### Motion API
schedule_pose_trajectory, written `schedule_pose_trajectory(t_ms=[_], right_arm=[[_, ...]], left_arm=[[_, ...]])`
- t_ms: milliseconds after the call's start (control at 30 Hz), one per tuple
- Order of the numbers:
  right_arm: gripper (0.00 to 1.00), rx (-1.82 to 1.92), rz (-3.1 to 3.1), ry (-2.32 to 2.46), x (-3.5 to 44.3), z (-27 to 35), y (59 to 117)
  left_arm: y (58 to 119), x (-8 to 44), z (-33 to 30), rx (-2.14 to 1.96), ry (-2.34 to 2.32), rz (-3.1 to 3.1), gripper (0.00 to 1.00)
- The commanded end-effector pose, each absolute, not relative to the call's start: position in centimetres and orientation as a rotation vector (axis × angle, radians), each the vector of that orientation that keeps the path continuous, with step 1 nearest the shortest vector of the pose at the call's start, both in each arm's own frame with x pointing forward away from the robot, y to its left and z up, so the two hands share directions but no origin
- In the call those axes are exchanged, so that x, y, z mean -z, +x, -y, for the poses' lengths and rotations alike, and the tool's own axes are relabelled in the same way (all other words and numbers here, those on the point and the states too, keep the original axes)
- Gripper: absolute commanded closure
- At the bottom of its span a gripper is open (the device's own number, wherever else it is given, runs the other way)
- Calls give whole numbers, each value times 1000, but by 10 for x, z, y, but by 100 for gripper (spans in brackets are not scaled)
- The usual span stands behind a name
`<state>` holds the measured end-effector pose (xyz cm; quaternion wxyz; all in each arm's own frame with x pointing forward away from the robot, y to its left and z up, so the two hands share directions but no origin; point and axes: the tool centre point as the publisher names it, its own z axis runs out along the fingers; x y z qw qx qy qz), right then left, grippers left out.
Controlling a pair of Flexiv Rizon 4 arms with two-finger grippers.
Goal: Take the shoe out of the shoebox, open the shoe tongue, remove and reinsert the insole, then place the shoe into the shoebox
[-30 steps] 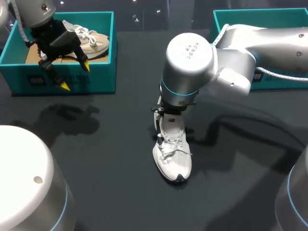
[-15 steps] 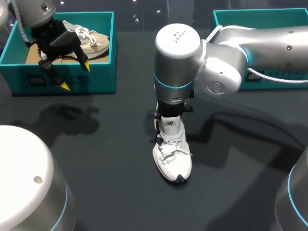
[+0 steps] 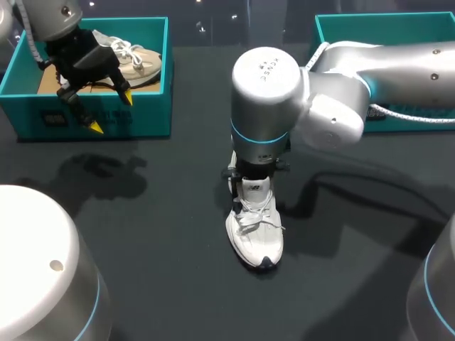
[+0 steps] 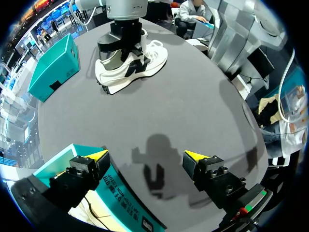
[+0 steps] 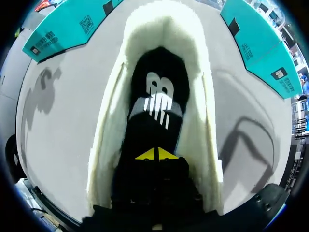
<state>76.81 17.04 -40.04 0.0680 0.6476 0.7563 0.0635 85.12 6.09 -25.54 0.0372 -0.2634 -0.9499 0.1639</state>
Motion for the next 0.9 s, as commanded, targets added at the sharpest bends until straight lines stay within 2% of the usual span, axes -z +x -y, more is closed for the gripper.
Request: schedule_pose_trajectory(t_ms=[33,900], right_arm=[[100,-237,-2253,1907,380,-168,777],[100,-440,-2091,1838,352,-193,829]], left_arm=[[851,255,-61,-501,-809,2915,0],[851,255,-61,-501,-809,2915,0]])
